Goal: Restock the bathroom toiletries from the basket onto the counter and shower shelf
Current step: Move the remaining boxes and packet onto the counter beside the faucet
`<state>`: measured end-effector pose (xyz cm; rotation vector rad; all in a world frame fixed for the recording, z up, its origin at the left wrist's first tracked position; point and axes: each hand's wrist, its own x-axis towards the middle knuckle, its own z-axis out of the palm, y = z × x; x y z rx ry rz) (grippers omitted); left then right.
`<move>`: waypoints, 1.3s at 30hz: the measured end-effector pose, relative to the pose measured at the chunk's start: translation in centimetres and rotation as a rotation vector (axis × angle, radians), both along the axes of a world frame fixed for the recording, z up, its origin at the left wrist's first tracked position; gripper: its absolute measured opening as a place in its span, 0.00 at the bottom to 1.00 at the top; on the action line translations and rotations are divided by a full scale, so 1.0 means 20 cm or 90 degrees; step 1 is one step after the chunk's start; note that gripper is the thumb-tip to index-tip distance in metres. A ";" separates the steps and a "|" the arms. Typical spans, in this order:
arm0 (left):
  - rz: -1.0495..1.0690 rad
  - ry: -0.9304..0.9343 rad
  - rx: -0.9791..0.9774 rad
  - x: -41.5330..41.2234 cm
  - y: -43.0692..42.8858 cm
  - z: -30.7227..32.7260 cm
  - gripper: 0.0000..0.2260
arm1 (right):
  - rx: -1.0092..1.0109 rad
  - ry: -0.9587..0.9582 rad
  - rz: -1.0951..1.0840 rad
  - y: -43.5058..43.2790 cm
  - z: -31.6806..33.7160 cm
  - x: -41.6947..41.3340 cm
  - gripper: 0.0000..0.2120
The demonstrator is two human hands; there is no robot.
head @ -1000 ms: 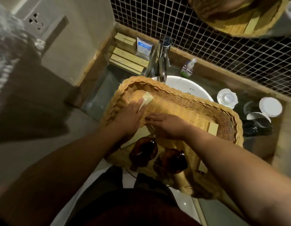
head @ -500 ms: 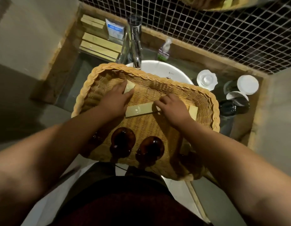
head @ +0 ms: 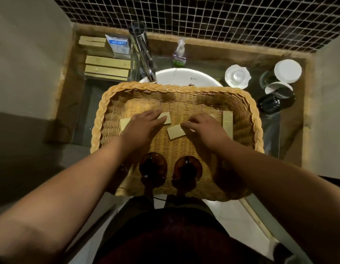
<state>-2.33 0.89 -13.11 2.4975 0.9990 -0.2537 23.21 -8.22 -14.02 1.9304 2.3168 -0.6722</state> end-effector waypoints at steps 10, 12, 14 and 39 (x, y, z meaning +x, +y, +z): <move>0.058 0.091 0.063 -0.06 -0.03 -0.01 0.29 | 0.000 -0.125 -0.042 -0.11 0.01 -0.02 0.33; 0.028 0.131 0.061 -0.05 -0.01 0.01 0.35 | 0.007 -0.101 -0.054 -0.11 0.01 -0.03 0.32; 0.029 0.145 0.047 -0.03 0.00 0.04 0.37 | 0.022 -0.074 -0.072 -0.12 0.03 -0.04 0.30; 0.002 0.120 0.174 -0.18 0.54 0.74 0.38 | 0.122 -0.096 -0.153 0.40 0.75 -0.17 0.25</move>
